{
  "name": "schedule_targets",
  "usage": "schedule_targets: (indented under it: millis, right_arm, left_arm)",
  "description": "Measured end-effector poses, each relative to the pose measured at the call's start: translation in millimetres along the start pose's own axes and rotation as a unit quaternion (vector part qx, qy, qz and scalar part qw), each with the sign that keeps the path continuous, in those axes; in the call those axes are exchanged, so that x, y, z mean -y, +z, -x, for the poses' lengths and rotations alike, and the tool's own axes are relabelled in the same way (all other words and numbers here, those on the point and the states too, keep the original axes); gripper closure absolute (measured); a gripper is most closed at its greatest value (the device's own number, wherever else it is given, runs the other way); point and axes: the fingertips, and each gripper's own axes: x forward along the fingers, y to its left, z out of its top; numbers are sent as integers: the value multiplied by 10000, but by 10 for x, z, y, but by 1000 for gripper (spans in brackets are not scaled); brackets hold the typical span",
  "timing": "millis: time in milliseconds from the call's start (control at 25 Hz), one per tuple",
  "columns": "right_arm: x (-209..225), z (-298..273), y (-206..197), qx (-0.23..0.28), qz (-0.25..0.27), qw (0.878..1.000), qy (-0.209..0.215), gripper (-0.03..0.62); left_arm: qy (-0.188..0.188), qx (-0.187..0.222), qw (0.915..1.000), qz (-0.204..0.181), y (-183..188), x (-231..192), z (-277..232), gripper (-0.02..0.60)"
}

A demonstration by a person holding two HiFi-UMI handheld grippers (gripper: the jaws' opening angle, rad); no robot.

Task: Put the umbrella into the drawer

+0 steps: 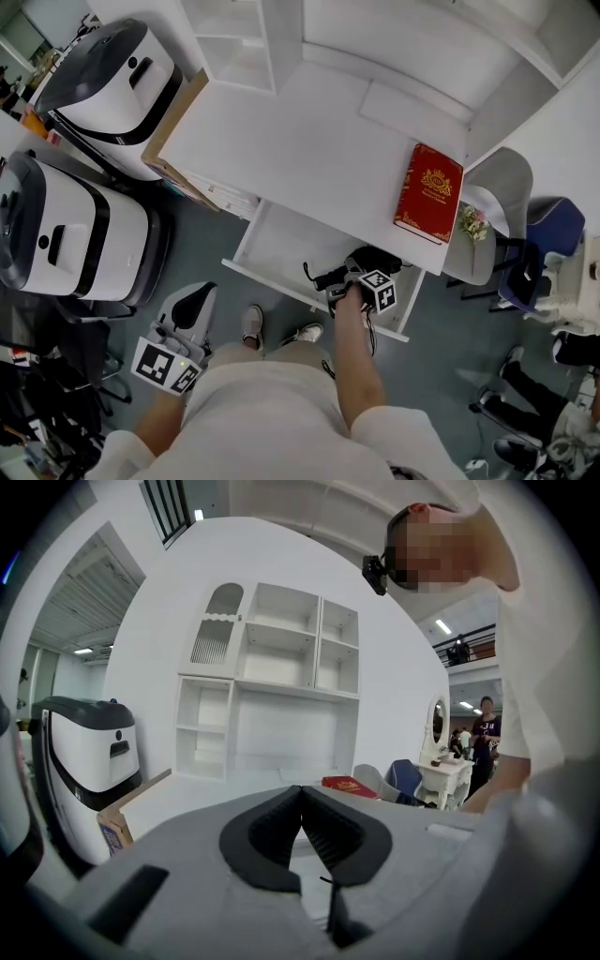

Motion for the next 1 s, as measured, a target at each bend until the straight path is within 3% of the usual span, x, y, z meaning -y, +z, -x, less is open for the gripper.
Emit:
schedule_targets:
  millis: [360, 840, 1000]
  right_arm:
    - [61, -173, -33, 11, 253, 9982, -537, 324]
    - [191, -279, -101, -112, 610, 9953, -738, 319]
    - [164, -294, -115, -164, 548, 9967, -584, 305]
  left_arm:
    - [62, -55, 10000, 21, -9, 50, -61, 567]
    - [269, -67, 9996, 82, -29, -157, 84, 567]
    - [238, -49, 9996, 166, -47, -210, 109, 568]
